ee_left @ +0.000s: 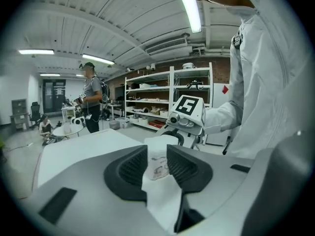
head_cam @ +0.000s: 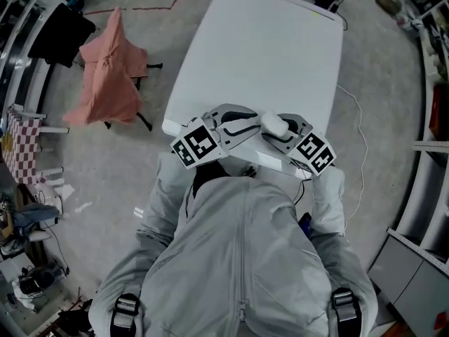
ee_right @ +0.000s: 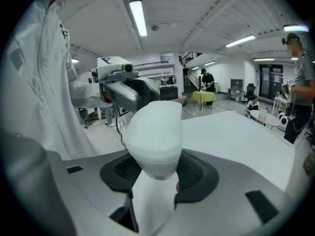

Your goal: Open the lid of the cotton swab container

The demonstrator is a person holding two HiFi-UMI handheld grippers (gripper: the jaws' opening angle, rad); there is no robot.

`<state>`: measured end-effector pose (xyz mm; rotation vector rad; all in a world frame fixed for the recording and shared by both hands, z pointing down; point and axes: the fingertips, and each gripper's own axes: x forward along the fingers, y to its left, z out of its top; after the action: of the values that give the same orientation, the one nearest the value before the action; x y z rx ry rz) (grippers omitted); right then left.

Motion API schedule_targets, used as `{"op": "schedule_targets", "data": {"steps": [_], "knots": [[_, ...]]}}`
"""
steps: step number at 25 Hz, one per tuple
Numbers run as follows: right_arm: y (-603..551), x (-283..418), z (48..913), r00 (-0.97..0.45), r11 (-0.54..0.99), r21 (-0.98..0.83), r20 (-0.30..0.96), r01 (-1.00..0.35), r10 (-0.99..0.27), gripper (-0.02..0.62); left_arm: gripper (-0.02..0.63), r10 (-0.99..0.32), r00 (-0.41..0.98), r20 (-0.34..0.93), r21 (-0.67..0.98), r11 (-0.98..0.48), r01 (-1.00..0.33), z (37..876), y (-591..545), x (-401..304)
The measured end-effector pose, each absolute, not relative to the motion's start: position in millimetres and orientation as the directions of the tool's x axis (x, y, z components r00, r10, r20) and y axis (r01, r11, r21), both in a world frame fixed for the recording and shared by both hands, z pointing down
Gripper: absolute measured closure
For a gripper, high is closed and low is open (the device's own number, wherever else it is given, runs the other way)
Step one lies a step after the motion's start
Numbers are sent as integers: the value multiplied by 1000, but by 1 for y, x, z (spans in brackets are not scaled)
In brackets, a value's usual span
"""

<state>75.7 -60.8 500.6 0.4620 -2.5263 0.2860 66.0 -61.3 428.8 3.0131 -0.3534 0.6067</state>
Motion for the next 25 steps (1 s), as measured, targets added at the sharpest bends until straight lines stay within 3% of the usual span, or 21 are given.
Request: {"op": "schedule_targets", "data": {"steps": [1,3,17,25], "knots": [[-60,74,500,-790,921,-104,555,-376,-261,371,447,-177,908,380,26,-979,-202,430,-57,67],[-57,75,498,-792,922,-103,553,-373,-258,371,418,-107,923,370,79,-986,-146,431,-48,71],[1,62,493,-828,975,-132,555,-181,-79,371,351,78,934,348,70,-996,57,429,-7,92],[-3,55,484,-866,975,-133,491,-177,-90,371,353,36,941,337,62,-998,16,426,-14,83]]}}
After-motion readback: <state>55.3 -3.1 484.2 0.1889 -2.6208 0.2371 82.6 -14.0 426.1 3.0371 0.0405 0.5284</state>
